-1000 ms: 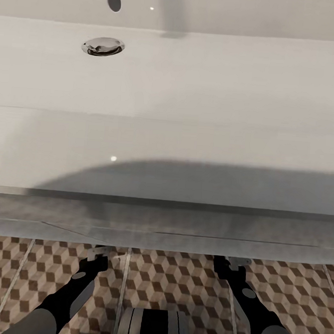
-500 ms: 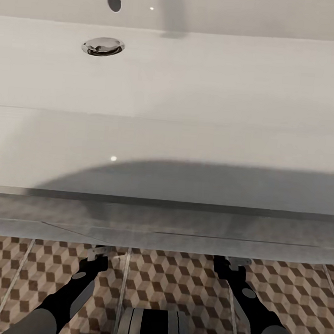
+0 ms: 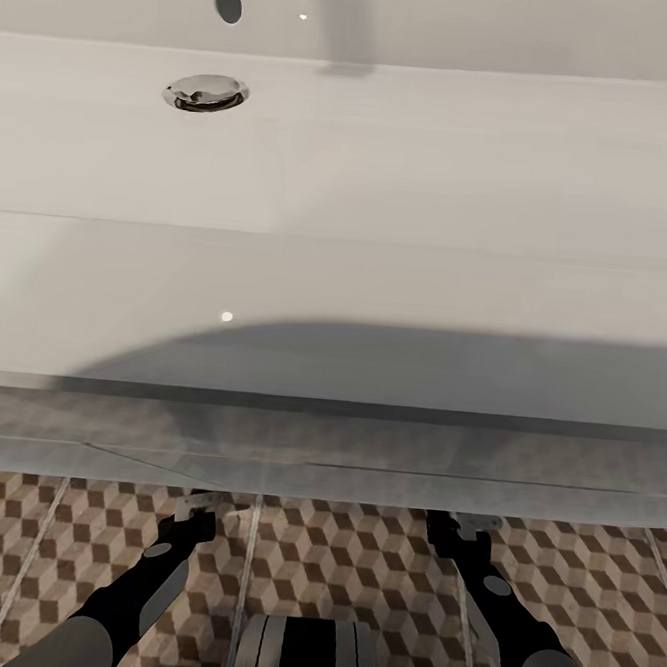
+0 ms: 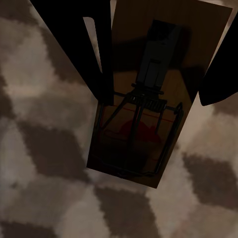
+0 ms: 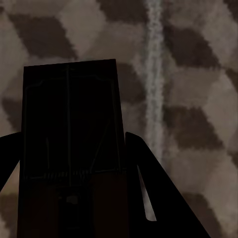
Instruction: Take the four mousetraps from the cabinet in the bathroom and place them on the bathroom floor. Make sure all four end up on the same floor surface, and ensure that at least two of them are either under or directly next to the same bathroom sink.
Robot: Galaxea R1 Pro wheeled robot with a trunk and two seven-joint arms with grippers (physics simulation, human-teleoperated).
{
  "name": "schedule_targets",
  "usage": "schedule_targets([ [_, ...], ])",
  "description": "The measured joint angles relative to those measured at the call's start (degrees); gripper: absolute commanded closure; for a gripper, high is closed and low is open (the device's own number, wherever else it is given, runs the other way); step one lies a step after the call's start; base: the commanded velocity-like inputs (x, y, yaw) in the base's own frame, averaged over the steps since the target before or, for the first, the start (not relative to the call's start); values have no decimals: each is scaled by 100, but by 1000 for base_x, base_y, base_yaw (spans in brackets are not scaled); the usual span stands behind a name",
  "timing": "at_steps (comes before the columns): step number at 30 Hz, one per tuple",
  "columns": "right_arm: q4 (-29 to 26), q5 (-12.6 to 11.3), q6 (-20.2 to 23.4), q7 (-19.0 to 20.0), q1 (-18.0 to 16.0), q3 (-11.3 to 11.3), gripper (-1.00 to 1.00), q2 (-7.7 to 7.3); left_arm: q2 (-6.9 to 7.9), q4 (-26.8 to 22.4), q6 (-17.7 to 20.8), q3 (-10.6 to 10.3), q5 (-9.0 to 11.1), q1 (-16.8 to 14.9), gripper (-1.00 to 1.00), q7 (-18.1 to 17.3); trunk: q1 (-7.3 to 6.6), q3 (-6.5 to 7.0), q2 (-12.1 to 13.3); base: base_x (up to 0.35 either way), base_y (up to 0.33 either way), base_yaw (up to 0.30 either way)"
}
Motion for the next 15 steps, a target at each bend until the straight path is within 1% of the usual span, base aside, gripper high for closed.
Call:
schedule_targets([
  [15, -176, 8, 2, -56, 0, -8, 100, 0, -24, -225, 3, 0, 8, -1, 100, -4, 0, 0, 0, 0, 0, 0],
])
